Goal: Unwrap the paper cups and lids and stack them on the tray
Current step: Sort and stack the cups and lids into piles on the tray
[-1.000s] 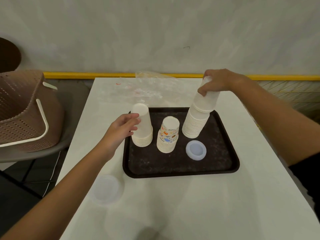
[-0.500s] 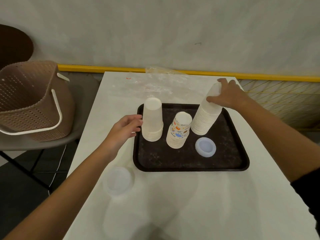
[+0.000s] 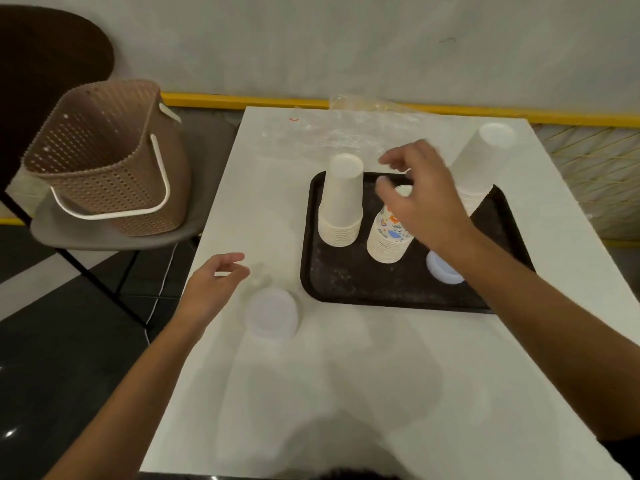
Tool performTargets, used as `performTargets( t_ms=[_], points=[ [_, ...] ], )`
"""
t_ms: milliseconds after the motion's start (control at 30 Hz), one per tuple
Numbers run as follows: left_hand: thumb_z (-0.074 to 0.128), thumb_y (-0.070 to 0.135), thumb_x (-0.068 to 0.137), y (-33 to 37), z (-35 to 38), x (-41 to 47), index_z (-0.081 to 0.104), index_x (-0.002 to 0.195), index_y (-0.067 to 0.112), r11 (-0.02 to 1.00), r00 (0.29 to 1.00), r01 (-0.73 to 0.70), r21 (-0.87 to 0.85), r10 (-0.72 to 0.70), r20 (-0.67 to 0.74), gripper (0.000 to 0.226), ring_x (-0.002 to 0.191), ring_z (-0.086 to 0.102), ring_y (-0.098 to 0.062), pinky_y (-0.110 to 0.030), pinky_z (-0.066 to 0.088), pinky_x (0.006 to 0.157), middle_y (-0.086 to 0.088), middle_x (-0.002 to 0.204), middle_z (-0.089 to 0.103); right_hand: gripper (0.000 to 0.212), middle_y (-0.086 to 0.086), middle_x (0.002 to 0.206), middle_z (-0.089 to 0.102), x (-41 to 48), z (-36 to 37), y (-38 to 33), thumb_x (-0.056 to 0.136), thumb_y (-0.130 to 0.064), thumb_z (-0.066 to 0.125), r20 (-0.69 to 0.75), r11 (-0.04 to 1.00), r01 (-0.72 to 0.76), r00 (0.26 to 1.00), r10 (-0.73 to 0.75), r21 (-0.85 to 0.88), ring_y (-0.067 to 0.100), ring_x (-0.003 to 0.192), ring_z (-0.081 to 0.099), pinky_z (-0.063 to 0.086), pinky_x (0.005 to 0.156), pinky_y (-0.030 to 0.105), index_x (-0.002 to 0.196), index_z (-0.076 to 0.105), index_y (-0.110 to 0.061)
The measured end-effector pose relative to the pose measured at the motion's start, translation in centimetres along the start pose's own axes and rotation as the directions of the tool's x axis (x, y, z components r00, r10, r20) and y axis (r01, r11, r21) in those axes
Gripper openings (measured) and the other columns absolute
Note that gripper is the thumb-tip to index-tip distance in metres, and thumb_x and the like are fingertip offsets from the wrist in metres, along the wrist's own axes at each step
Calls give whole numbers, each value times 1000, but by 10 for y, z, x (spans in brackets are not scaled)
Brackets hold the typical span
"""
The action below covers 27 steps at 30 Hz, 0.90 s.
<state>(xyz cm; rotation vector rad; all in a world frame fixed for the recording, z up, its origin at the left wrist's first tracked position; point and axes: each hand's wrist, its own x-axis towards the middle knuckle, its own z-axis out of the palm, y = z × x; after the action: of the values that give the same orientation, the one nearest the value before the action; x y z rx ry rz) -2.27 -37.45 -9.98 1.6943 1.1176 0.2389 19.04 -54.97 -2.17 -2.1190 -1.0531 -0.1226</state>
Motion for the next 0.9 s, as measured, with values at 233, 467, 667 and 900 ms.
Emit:
performTargets(
  t_ms=[233, 467, 667, 900],
  points=[
    [60, 21, 89, -28, -7, -12, 55, 121, 15, 985, 974, 165, 41, -169, 150, 34, 88, 58, -19, -32, 48, 82, -8, 114, 58, 22, 7, 95, 54, -32, 70, -31, 86, -13, 59, 336, 960, -185, 936, 106, 212, 14, 84, 51, 43, 79, 24, 108, 57, -8],
    [61, 20, 89, -42, 6, -24, 53, 124, 9, 969, 958, 245, -19, -239, 156, 38, 81, 60, -17, -25, 51, 71, -5, 108, 59, 47, 7, 114, 52, -71, 126, -28, 88, -25, 58, 742, 793, -609, 540, 397, 19, 16, 92, 50, 45, 72, 25, 130, 43, -10],
    [62, 22, 87, -47, 15, -26, 58, 118, 8, 970, 969, 234, -69, -227, 95, 34, 80, 62, -17, -30, 52, 77, -5, 106, 61, 40, 12, 122, 57, -82, 135, -32, 88, -23, 59, 745, 699, -714, 484, 458, 35, 18, 74, 58, 54, 64, 26, 124, 50, -8],
    [65, 22, 85, -45, 18, -23, 61, 115, 8, 974, 975, 218, -66, -214, 58, 33, 76, 63, -16, -28, 53, 77, -6, 103, 64, 34, 9, 106, 61, -81, 130, -32, 85, -18, 65, 723, 633, -768, 490, 487, 94, 23, 73, 64, 57, 75, 31, 116, 56, -6]
  ],
)
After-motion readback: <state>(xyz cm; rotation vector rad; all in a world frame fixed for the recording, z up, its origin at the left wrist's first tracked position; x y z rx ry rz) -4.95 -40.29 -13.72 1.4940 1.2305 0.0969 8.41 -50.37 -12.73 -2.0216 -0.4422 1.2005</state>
